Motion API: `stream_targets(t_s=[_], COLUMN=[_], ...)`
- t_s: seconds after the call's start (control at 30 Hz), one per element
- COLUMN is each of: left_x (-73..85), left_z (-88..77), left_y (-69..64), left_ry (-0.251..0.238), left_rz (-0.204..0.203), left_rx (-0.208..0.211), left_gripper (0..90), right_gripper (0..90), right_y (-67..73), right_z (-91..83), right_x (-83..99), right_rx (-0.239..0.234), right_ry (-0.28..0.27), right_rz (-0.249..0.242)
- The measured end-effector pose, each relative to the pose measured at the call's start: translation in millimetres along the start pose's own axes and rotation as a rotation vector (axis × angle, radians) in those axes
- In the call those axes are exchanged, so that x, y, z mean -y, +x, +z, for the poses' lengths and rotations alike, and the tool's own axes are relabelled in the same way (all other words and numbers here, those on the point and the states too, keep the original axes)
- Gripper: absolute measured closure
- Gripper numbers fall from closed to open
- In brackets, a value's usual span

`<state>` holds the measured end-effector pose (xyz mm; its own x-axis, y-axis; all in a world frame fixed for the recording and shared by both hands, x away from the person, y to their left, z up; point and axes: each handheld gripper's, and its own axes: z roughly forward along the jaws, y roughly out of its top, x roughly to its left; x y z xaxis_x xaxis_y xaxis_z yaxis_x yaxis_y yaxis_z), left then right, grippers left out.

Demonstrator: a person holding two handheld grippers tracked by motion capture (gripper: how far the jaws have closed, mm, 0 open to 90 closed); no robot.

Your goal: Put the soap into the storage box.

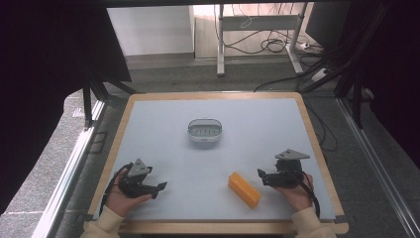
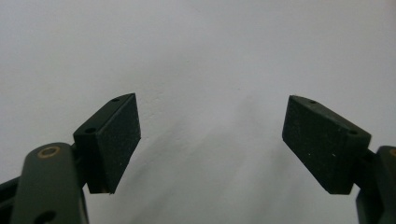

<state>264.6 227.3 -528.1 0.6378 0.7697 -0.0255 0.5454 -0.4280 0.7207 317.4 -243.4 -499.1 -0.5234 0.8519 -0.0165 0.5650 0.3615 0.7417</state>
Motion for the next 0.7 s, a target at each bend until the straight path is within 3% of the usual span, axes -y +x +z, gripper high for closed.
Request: stream_targets(t_s=[0.1,0.13,0.2,0.37,0.6,0.7], left_x=[0.0,0.4,0.3,-0.9,-0.3,-0.2], left_z=[-0.8,-0.5,0.3,0.9,-0.1,0.3], left_y=[0.2,0.6,0.1,-1.7,-1.2,-0.9], left_ry=[-0.004,-0.004,0.001,0.004,0.002,0.006], left_rz=[-0.004,-0.009,-0.005,0.003,0.002,0.004], left_rx=[-0.003,-0.003,0.0,0.003,-0.001,-0.005], left_gripper=[19.0,19.0,19.1,19.1,19.2,19.2], right_gripper=[6.9,6.6,6.6,6.6,6.6,7.4], right_y=[-2.1,-5.6,-7.7,-7.9,-6.5,-5.0], right_z=[-1.6,-1.3,-1.1,-2.3,-1.8,-0.8], right_x=[0.4,0.5,0.4,-0.3,-1.3,-1.4], right_rx=[0.007,-0.001,-0.009,-0.006,0.038,0.024], right_ry=[-0.011,-0.015,-0.013,-0.005,0.006,0.014], right_rz=[0.013,0.05,0.064,0.05,0.025,0.013])
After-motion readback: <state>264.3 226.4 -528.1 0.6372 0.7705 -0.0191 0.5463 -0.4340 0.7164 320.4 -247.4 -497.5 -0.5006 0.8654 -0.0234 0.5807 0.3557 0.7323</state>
